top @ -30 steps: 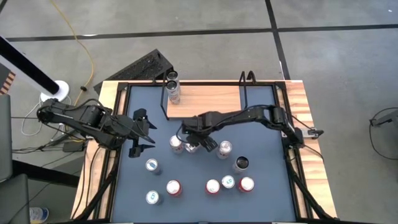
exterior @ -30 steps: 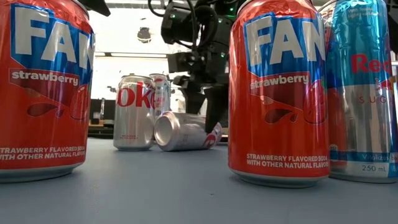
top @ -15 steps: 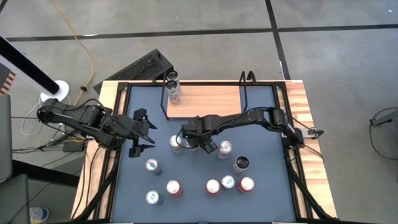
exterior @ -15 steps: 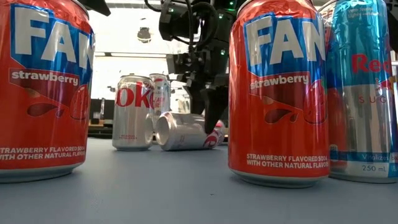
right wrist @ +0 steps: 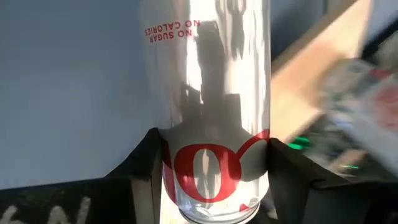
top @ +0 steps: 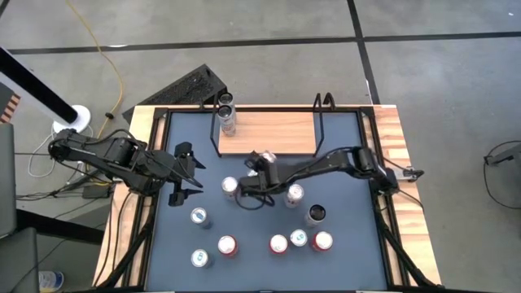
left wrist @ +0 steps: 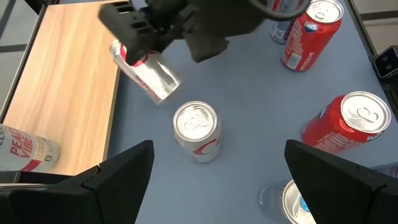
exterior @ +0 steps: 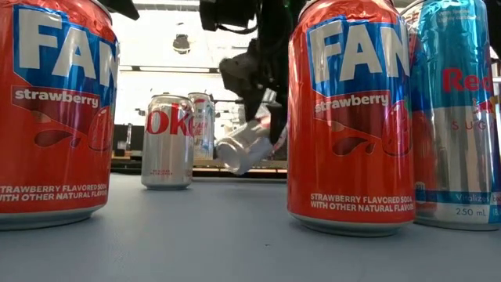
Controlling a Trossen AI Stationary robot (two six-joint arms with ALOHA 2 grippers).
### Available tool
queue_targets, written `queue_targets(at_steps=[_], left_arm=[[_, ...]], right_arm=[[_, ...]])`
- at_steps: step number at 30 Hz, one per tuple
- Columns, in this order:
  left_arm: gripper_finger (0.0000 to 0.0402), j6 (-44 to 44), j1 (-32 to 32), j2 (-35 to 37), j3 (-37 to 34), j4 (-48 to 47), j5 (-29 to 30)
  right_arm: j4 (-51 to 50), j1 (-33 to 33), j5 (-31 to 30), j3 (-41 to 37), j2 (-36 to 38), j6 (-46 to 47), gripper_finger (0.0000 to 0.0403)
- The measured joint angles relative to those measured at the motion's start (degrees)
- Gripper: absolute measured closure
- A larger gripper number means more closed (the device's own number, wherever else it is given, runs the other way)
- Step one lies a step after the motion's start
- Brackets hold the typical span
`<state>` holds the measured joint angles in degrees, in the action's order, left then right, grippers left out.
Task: Place canned beverage on shelf
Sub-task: Move the middle silver soda can to the middle right of the table
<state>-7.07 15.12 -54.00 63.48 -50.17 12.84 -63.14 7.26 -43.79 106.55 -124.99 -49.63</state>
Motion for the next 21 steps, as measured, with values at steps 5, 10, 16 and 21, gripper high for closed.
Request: queue_targets(at_steps=[5, 10, 16, 21], left_arm=[[0.005, 0.0, 0.0, 0.0, 0.0, 0.0, 0.0], [0.005, 1.4, 0.0, 0.0, 0.0, 0.2, 0.0], [0.005, 3.0, 0.0, 0.0, 0.0, 0.5, 0.0], [0.005, 3.2, 0.0, 0.0, 0.0, 0.8, 0.0]], right_arm=[[1.3, 3.1, -8.5, 0.0, 0.0, -13.5, 0.0212], [1.9, 4.1, -11.3, -0.2, 0.0, -17.4, 0.0214], [7.4, 4.8, -23.5, -6.2, 0.0, -17.7, 0.0224], [8.5, 5.7, -27.6, -11.2, 0.0, -17.7, 0.025]])
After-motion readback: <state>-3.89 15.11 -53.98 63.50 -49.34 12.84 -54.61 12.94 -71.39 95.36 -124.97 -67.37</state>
